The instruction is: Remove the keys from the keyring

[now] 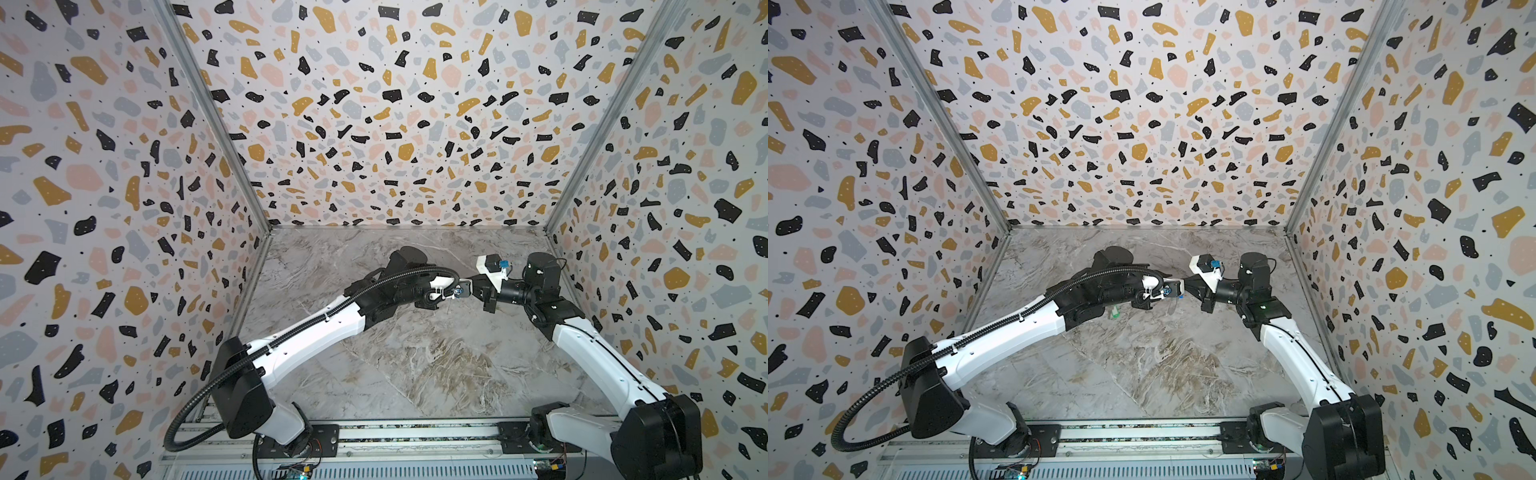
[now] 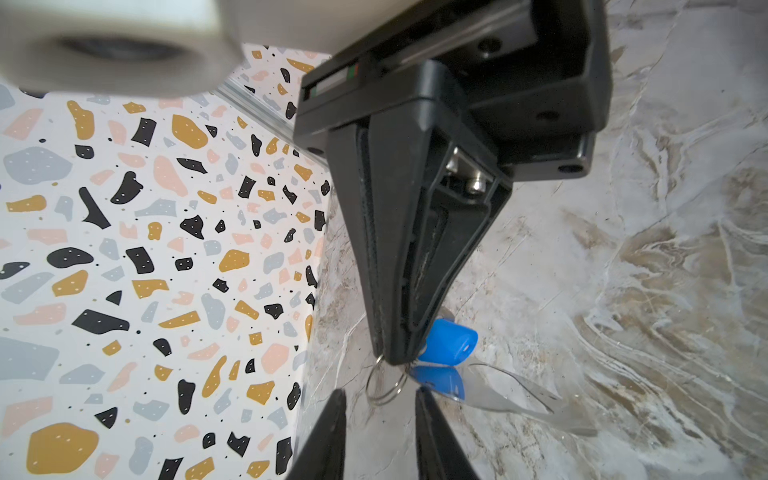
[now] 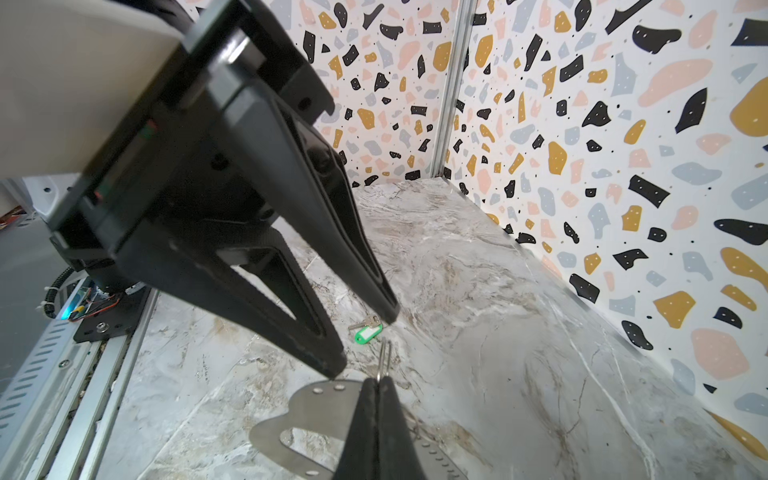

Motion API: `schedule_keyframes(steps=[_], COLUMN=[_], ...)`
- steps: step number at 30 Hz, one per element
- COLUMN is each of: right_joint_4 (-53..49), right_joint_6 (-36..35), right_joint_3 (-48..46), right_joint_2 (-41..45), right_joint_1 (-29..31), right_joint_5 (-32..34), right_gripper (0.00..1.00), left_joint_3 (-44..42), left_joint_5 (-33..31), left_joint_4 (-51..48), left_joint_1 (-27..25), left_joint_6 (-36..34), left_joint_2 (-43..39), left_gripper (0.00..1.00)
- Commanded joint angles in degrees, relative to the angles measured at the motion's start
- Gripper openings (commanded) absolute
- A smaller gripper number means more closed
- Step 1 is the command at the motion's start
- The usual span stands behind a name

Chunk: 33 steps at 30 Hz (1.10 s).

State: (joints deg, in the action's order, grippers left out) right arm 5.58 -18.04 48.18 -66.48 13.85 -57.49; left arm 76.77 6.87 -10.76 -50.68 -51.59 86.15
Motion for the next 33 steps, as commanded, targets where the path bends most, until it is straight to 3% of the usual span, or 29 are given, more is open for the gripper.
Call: schedule_keyframes(steps=[1,13,33], right_joint_4=[-1.67,-3.74,-5.63], right_joint_6=[-0.99,-1.52,-5.44], right_joint_3=[2.99,3.93,4.33], right_joint_2=[0.42,-0.58,-0.32], right_joint_1=[0.35,0.68,1.27], right_joint_5=[-0.16,-0.89,-1.36], right_gripper=[0.0,0.0,0.0], left_joint_3=[1.7,2.24,4.42], left_joint_5=[-5.07,-5.94,-8.96], left_joint_4=[0.17,0.85,-2.23], left_joint_1=[-0.72,-2.23,-2.94], left_joint_6=[-2.72,-4.77,-6.31], left_joint_2=[-1.05,0.24,2.98], left_gripper=[0.28,0.21,0.19])
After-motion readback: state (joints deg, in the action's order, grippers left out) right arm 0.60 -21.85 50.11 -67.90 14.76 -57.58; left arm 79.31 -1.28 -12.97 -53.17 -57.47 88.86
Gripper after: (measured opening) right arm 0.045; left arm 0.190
